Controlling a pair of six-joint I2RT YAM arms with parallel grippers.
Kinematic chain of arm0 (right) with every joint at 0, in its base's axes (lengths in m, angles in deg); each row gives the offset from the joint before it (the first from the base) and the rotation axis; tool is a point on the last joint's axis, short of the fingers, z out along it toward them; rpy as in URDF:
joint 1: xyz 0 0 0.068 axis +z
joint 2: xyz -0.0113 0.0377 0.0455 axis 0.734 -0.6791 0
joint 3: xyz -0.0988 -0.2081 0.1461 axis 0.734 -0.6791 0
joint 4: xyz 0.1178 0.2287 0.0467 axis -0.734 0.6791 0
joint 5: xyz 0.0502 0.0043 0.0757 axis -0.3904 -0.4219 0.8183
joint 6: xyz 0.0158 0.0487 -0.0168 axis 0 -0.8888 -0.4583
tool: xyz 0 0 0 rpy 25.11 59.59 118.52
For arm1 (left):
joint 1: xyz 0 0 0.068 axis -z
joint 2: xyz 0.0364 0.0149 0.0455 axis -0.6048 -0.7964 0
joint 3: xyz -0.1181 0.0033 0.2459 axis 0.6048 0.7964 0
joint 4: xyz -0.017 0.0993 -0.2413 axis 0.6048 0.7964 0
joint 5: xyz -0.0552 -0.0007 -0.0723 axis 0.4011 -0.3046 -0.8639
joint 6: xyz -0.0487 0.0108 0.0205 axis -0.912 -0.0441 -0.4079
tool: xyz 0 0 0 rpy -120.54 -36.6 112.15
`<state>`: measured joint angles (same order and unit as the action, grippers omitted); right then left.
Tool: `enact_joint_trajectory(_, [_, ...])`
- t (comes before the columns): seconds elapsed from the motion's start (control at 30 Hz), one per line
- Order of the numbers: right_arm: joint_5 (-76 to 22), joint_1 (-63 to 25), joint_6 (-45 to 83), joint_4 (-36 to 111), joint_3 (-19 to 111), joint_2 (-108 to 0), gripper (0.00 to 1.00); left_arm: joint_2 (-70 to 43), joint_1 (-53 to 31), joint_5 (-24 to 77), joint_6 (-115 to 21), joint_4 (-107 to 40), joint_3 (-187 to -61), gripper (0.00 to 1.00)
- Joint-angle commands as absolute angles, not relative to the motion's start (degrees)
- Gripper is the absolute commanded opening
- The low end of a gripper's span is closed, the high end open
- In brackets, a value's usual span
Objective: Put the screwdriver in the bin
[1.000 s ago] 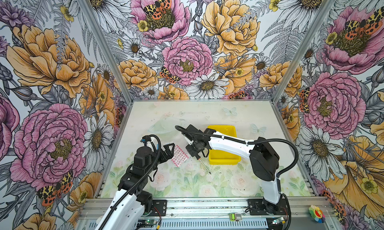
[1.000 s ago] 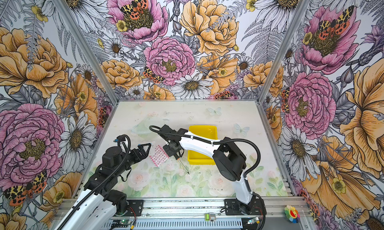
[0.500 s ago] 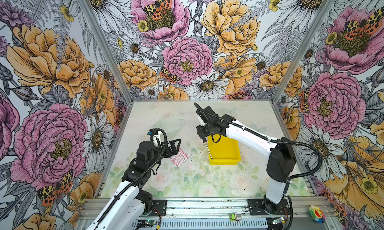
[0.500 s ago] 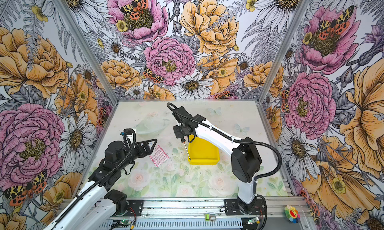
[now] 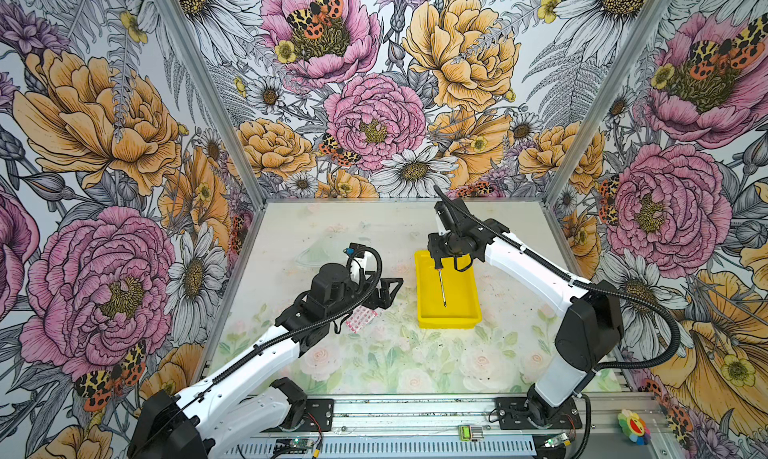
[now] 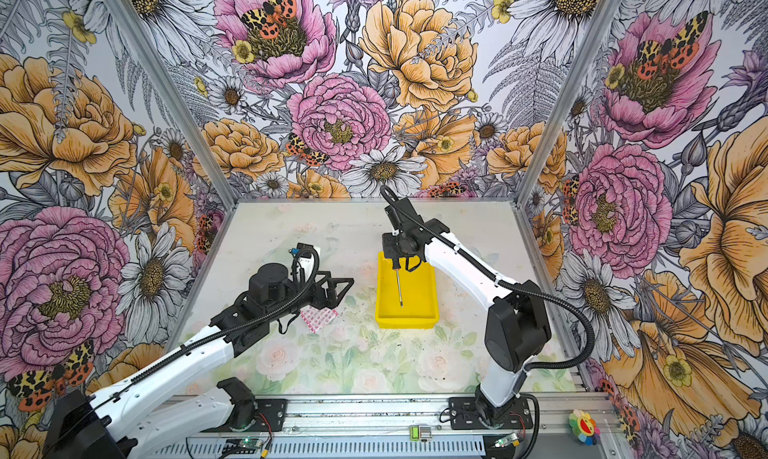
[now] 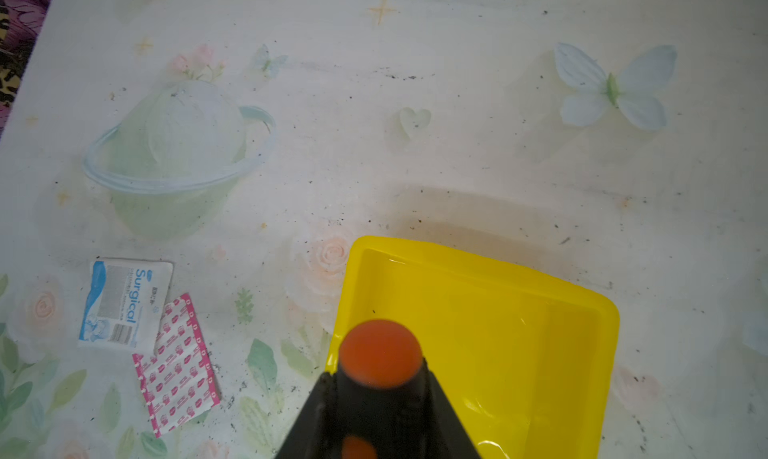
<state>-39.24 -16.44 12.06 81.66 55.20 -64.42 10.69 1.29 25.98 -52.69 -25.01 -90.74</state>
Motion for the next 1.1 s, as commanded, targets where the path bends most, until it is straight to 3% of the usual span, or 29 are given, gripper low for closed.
enact_joint_trajectory(0.0, [-41.76,-17.6,9.56,80.61,52.85,-63.09,0.02,8.03,4.45,29.2,-49.48,-28.51,-93.7,0.98])
enact_joint_trajectory(0.53, [-43.64,-18.66,6.26,75.02,50.22,-70.43,0.02,-1.42,15.01,31.08,-46.46,-28.65,-97.91,0.99])
enact_joint_trajectory(1.07, [-42.47,-18.8,5.68,72.46,47.67,-76.68,0.03,-1.47,15.92,33.7,-45.91,-26.92,-97.54,0.99])
